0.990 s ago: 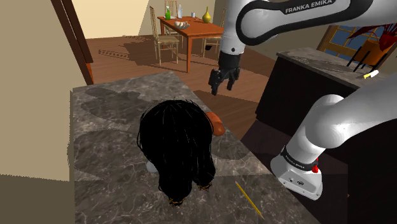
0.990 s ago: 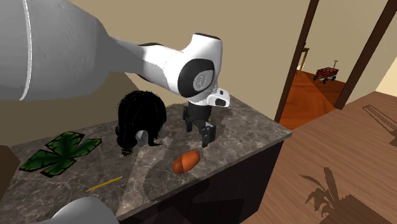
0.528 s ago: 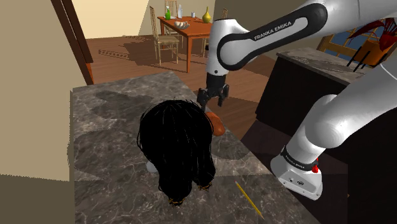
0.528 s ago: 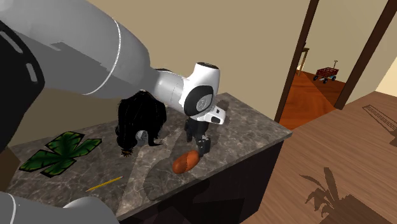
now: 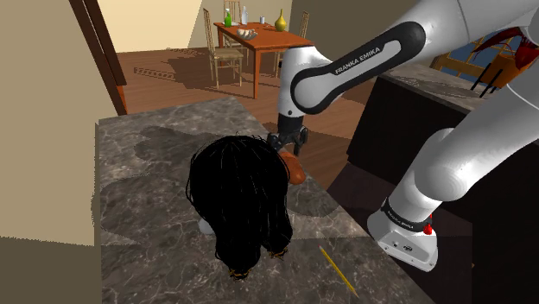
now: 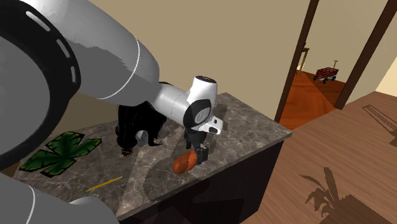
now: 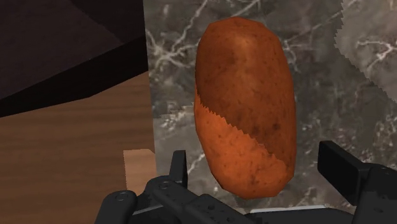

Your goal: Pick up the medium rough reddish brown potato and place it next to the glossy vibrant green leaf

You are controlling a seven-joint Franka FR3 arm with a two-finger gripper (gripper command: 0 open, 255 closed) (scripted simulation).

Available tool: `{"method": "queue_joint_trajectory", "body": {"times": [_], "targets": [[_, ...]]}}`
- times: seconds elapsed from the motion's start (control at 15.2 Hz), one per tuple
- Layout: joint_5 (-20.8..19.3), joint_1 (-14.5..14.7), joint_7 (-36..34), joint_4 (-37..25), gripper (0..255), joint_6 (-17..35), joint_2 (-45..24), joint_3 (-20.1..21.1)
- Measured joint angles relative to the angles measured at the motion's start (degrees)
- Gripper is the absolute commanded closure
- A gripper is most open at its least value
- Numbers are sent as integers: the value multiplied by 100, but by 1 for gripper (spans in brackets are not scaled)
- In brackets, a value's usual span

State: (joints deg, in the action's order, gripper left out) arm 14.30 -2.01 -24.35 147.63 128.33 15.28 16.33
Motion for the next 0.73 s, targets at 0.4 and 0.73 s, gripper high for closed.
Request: {"method": "queue_joint_trajectory", "body": {"times": [0.4,0.73], "targets": [[4,0,8,32,0,66,-29,4],[4,0,8,30,255,68,-27,3]]}}
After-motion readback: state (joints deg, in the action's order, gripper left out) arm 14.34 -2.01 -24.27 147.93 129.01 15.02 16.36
